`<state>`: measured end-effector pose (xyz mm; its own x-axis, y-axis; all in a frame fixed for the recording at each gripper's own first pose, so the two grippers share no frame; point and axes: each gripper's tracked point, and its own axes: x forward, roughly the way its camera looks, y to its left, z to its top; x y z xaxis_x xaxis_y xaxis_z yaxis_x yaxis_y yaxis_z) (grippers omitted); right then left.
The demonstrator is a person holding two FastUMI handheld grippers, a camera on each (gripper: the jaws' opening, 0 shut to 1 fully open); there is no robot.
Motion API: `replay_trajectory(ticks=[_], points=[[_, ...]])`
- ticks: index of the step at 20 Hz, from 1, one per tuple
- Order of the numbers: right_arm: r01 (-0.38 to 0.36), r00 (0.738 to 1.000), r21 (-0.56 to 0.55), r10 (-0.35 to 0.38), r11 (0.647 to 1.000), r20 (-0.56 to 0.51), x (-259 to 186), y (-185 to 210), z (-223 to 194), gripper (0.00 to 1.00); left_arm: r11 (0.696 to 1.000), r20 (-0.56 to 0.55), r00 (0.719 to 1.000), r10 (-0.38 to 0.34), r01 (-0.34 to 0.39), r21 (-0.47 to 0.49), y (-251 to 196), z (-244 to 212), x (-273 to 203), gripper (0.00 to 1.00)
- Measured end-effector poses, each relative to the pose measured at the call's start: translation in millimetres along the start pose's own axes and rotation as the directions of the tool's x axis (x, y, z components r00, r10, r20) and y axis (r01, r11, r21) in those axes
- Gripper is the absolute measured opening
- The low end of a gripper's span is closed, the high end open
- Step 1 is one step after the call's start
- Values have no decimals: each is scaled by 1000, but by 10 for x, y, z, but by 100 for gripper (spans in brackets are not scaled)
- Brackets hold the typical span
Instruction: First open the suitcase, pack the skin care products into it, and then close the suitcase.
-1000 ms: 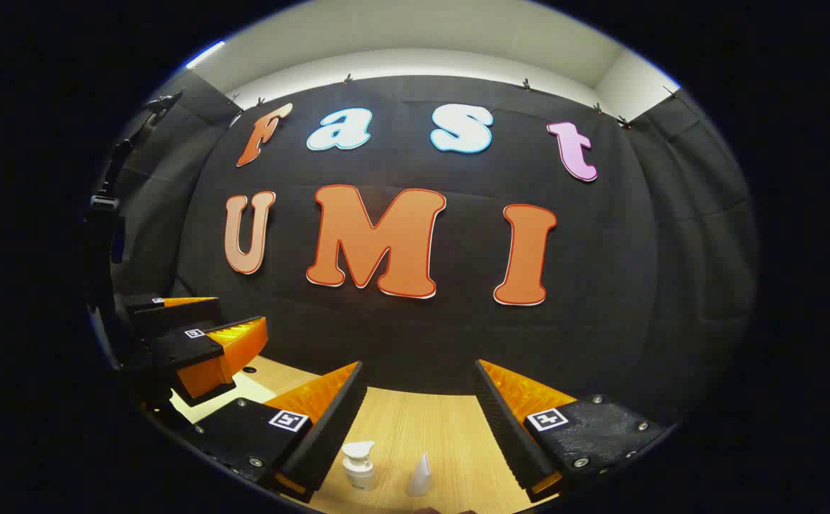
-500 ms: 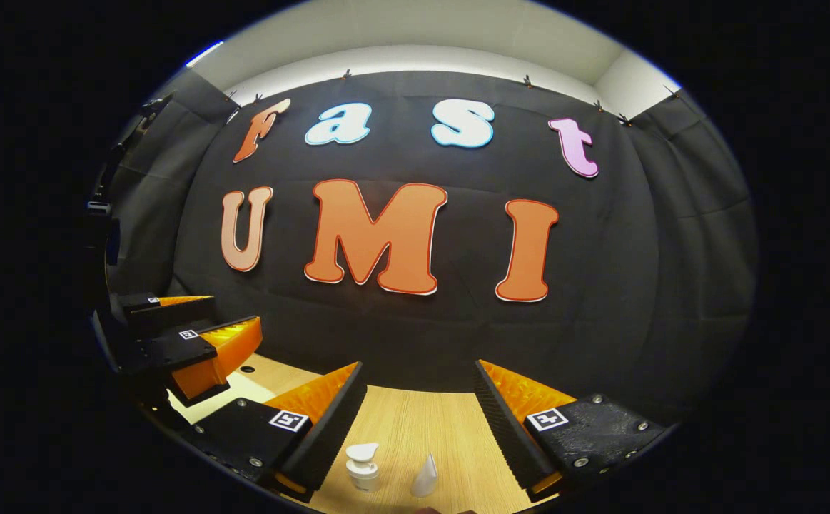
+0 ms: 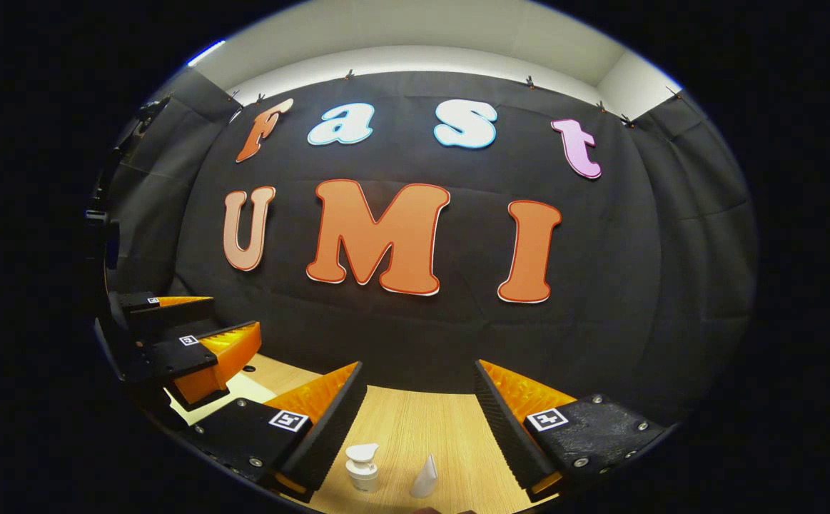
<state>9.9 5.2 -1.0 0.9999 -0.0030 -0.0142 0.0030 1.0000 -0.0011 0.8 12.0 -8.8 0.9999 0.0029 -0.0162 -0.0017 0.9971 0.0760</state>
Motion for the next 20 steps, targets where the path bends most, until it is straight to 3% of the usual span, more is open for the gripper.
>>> replay_trajectory(ticks=[5,9,12,20], points=[[15,1000,-2,-15,1000,-3,13,-42,-31,95,996,-69,998,0,5,84,83,-178,-80,99],[37,999,-1,-37,999,0,-27,-249,-23,95,981,-146,989,-25,53,187,142,-386,-174,99],[59,998,-9,-59,998,-2,0,-334,-38,95,975,-231,972,-45,94,203,106,-593,-286,99],[112,994,-25,-112,993,-19,-13,-567,-103,95,870,-391,918,-66,245,429,353,-976,-513,99]])
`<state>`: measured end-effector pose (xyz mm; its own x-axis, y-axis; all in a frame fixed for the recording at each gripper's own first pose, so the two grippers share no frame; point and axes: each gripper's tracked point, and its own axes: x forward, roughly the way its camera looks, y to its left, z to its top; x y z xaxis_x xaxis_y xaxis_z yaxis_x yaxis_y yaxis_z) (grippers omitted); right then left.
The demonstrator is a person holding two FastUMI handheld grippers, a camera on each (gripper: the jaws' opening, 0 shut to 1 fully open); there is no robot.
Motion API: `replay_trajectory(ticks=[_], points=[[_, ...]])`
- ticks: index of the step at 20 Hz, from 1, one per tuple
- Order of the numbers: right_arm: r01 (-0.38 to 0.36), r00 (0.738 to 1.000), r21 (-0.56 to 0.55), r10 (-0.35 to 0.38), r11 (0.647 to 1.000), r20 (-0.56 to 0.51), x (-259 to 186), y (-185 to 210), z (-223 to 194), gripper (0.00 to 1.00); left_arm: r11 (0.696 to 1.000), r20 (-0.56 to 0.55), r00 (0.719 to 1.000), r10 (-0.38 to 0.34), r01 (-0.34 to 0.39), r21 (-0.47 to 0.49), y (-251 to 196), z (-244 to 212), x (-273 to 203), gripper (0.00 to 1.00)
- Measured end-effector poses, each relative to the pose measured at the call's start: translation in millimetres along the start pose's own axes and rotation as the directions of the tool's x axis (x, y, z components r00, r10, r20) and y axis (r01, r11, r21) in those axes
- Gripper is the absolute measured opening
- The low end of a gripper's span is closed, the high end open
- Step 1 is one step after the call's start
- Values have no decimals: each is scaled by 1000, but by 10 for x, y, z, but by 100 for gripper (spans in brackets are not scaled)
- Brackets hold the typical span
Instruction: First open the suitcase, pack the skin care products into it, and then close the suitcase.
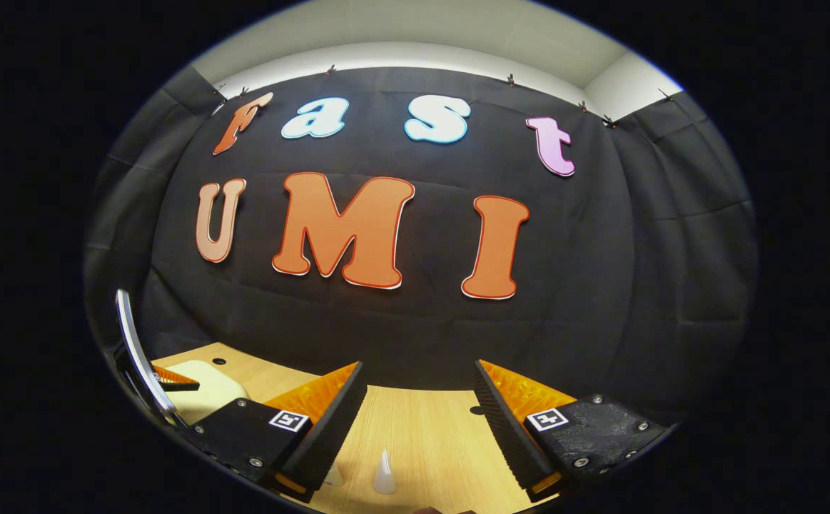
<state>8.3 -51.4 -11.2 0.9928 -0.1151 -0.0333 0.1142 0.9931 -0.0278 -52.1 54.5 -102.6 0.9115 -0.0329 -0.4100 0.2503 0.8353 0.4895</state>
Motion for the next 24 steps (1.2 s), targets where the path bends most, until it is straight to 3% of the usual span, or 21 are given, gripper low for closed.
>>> replay_trajectory(ticks=[5,8,12,14,16,18,19,20,24], points=[[21,1000,-7,-21,1000,-13,2,-88,-56,95,990,-75,994,-80,88,114,-91,-238,-72,98],[21,1000,-7,-21,1000,-17,-8,-99,-84,95,975,-123,990,-71,95,202,-38,-354,-87,98],[25,999,-1,-25,1000,-22,-1,-106,-112,96,936,-159,986,-55,106,335,44,-447,-73,85],[28,999,1,-28,1000,-23,-10,-113,-122,95,915,-163,986,-35,98,392,103,-455,-50,84],[27,999,0,-27,1000,-26,-17,-113,-141,95,884,-170,985,-20,96,457,165,-457,-20,74],[29,999,-1,-29,1000,-26,-24,-110,-139,95,863,-184,983,-17,108,494,216,-472,-10,49],[28,999,-1,-28,1000,-26,-30,-109,-143,95,860,-157,988,0,80,505,243,-439,37,49],[26,999,-1,-26,1000,-28,-34,-95,-147,95,856,-157,988,-6,86,509,225,-400,-76,21],[18,999,-12,-19,1000,-37,-41,-40,-176,95,905,-141,989,-30,87,416,196,-345,-39,20]])
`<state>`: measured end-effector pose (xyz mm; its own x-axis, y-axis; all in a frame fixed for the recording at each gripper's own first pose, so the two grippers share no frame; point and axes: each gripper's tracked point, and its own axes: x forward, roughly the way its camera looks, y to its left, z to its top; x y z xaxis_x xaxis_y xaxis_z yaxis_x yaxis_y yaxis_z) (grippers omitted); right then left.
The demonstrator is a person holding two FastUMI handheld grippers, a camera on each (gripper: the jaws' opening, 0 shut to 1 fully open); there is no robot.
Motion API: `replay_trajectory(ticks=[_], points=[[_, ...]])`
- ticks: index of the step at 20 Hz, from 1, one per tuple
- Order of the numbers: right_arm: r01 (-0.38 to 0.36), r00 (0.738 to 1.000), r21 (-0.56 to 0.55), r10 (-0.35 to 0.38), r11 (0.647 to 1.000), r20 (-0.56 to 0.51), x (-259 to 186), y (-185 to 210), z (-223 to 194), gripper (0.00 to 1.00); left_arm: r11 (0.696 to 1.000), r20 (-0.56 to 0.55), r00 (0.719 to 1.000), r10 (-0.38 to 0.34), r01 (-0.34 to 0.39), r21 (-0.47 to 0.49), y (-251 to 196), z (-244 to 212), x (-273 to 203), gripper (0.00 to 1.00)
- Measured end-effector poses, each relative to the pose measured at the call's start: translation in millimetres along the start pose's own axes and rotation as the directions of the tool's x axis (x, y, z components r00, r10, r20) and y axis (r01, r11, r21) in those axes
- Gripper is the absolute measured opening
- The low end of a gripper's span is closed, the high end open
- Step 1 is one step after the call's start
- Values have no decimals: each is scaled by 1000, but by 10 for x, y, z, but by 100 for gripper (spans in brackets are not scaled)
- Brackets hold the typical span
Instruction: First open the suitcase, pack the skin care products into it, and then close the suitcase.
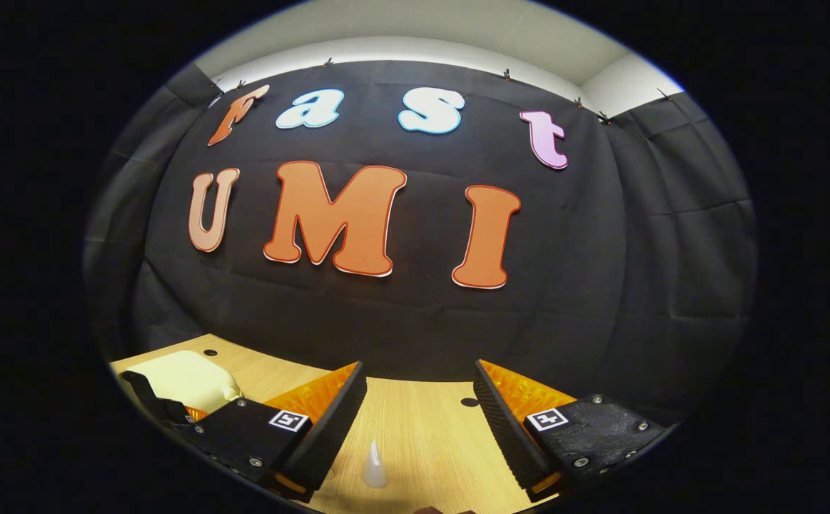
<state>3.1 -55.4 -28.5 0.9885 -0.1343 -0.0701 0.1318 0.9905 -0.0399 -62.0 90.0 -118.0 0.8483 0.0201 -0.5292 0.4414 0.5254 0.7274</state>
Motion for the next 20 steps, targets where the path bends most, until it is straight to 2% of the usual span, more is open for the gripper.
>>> replay_trajectory(ticks=[1,2,6,9,12,15,17,20], points=[[-4,1000,-1,4,1000,-2,-5,14,-13,95,998,45,997,66,-65,-14,132,55,-39,20],[-7,1000,-2,7,1000,-6,-1,40,-16,95,996,57,994,92,-91,-24,194,71,89,9],[-28,999,6,28,1000,-18,18,178,-41,95,966,72,984,165,-147,-211,353,58,31,7],[-44,999,4,44,999,-23,53,313,-32,95,914,75,977,201,-160,-372,338,20,70,7],[-63,998,-2,63,998,-24,80,474,-1,96,819,85,974,211,-129,-558,390,-42,138,7],[-90,996,-14,89,996,-31,106,659,2,96,746,70,966,249,-145,-650,458,-24,45,7],[-104,994,-21,103,994,-36,126,770,11,96,691,74,968,241,-117,-713,439,-29,40,7],[-109,993,-31,108,994,-43,153,898,30,96,530,64,967,248,-80,-844,521,-18,19,7]])
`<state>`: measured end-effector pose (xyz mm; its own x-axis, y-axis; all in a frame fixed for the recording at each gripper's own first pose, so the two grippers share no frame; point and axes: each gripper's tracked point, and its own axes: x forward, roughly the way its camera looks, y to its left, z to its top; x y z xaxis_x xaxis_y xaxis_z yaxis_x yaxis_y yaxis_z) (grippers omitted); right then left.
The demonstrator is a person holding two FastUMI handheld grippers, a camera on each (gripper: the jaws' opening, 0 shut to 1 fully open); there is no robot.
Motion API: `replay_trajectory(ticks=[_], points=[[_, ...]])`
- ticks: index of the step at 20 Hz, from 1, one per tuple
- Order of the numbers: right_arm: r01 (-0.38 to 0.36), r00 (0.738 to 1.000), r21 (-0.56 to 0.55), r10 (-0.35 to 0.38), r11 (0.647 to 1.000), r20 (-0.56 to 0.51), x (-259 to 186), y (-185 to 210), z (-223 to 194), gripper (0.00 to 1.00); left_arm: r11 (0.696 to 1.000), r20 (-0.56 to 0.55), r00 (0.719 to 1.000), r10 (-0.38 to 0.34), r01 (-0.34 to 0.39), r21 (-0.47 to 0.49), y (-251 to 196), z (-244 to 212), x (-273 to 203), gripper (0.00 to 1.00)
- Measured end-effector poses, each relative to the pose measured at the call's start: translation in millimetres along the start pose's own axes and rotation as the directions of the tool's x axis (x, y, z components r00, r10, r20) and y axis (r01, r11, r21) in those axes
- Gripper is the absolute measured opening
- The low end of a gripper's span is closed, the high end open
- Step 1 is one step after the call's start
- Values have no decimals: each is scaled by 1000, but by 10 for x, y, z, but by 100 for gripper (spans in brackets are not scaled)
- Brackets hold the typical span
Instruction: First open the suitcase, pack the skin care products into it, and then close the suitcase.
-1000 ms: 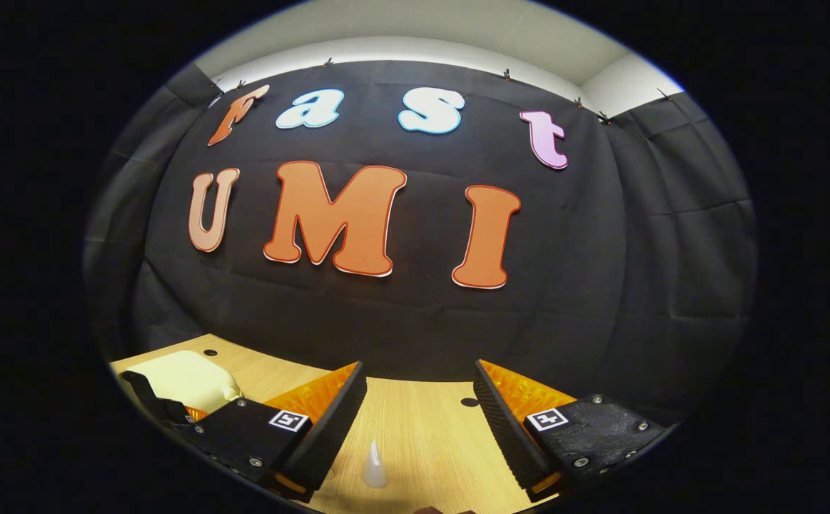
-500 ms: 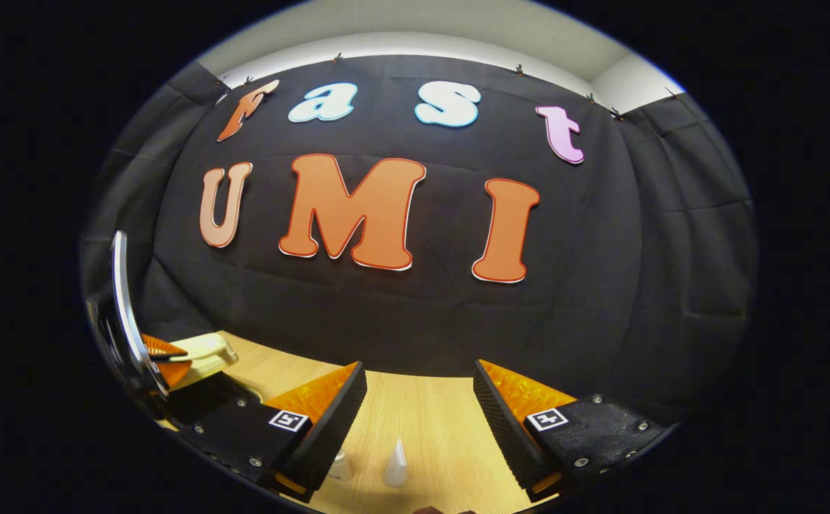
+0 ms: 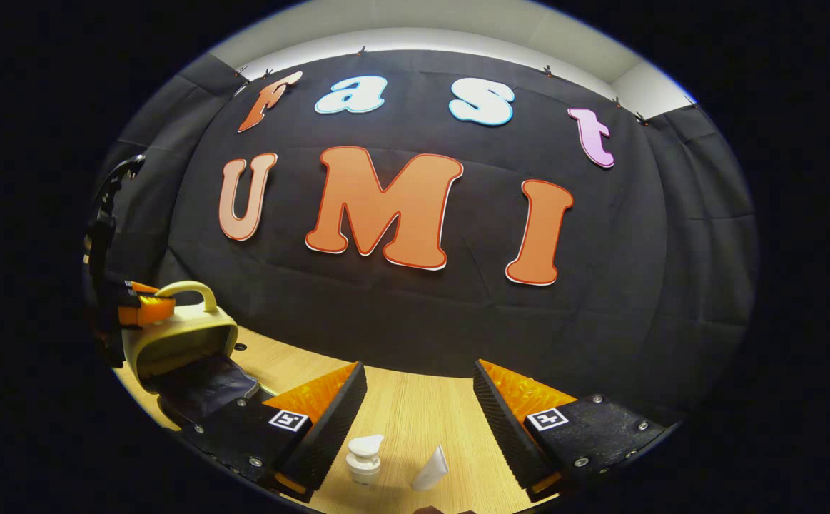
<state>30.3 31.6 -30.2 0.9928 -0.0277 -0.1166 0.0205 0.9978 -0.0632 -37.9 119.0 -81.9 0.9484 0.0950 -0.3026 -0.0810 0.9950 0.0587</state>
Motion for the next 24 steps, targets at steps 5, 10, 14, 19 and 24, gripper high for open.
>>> replay_trajectory(ticks=[5,10,14,19,24], points=[[5,1000,3,-4,1000,-13,63,226,20,96,992,-5,998,68,-68,-107,365,12,18,7],[24,999,-9,-24,1000,-21,120,503,46,95,962,-44,984,171,-176,-207,1132,-328,-70,7],[30,999,-4,-30,1000,-39,118,741,40,96,942,-113,970,217,-239,-237,1628,-744,37,7],[47,996,15,-46,999,-74,65,909,12,95,905,-251,944,213,-287,-313,2226,-1528,232,7],[69,993,-4,-69,998,-91,-31,922,-3,96,902,-395,894,211,-334,-273,2520,-2372,330,8]])
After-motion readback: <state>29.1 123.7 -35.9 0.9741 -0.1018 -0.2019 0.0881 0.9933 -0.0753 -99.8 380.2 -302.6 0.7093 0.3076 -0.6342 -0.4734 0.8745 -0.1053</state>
